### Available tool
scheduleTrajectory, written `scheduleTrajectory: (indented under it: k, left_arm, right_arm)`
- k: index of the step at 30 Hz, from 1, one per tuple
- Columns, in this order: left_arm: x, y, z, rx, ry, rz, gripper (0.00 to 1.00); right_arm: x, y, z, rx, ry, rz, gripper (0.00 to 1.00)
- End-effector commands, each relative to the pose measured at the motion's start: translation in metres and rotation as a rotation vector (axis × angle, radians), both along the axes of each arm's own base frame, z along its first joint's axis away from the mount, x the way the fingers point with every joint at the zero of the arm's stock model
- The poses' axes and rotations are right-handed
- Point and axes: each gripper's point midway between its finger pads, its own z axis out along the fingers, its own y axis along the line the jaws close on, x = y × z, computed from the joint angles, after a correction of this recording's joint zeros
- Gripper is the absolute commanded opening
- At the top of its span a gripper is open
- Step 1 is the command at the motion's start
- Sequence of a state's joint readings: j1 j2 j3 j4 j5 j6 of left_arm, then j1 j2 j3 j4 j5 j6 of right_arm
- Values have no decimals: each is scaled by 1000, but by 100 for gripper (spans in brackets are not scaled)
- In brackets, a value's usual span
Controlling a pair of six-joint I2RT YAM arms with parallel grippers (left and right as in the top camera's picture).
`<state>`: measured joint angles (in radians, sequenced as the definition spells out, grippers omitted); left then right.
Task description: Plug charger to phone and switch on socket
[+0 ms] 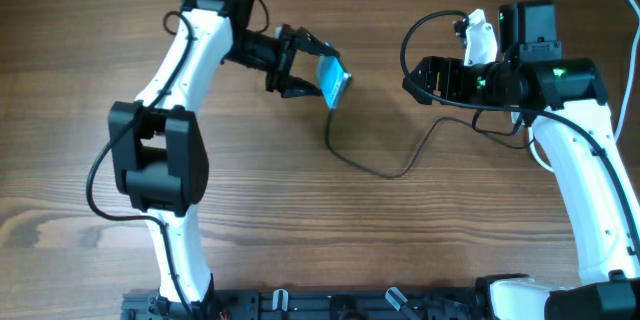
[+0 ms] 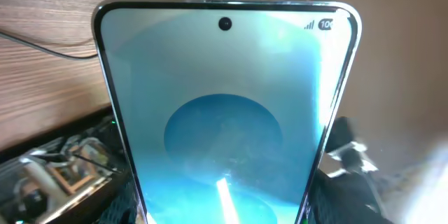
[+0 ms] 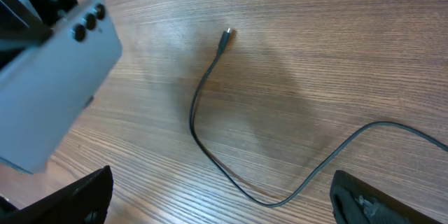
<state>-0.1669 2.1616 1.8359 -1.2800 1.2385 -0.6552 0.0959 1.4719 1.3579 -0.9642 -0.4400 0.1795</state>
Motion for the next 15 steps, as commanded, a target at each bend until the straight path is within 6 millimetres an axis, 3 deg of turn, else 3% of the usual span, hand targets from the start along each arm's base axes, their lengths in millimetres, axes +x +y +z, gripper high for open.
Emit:
scheduleTrajectory:
  k: [1,7,11,15]
  left_arm:
    - [6,16,38,-83,-2,58,4]
    - [10,42,40,-86,78,127,4]
    - [13,41,64,-227,94,143,4]
    - [13,41,65,-234,95,143,4]
  right_arm:
    - [3,-1,-2,-13,5,-10,100]
    - [3,-2,-2,-17,4,-12,99]
    - [3,-2,-2,-17,5,-12,100]
    - [3,-2,-2,-17,5,-12,100]
